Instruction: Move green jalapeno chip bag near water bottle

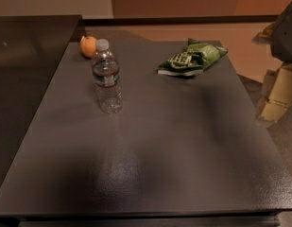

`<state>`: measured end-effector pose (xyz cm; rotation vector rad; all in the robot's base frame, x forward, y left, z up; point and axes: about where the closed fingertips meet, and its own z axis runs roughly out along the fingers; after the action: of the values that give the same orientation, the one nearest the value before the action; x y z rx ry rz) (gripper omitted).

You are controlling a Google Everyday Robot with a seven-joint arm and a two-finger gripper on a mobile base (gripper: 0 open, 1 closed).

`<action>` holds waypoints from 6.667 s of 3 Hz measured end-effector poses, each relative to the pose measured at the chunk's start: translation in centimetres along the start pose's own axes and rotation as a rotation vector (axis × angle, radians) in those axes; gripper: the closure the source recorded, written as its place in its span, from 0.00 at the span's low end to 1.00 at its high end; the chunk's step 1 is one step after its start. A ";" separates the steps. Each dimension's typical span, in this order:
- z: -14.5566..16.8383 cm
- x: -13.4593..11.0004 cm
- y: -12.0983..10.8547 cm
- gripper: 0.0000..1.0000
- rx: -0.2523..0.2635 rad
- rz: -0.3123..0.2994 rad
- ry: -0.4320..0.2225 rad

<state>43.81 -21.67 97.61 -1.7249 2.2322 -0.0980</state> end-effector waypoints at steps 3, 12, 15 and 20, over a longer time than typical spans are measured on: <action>2.1 -1.3 -3.8 0.00 0.012 -0.023 -0.095; 16.5 -4.4 -20.9 0.00 -0.010 0.174 -0.288; 16.2 -5.0 -19.1 0.72 -0.075 0.153 -0.263; 12.1 -11.2 -9.7 1.00 -0.163 -0.293 -0.374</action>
Offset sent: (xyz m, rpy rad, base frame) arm 0.0392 0.0033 -0.0095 0.0634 -0.0279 0.0533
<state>58.87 -11.92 90.84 -1.9562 1.7533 0.3233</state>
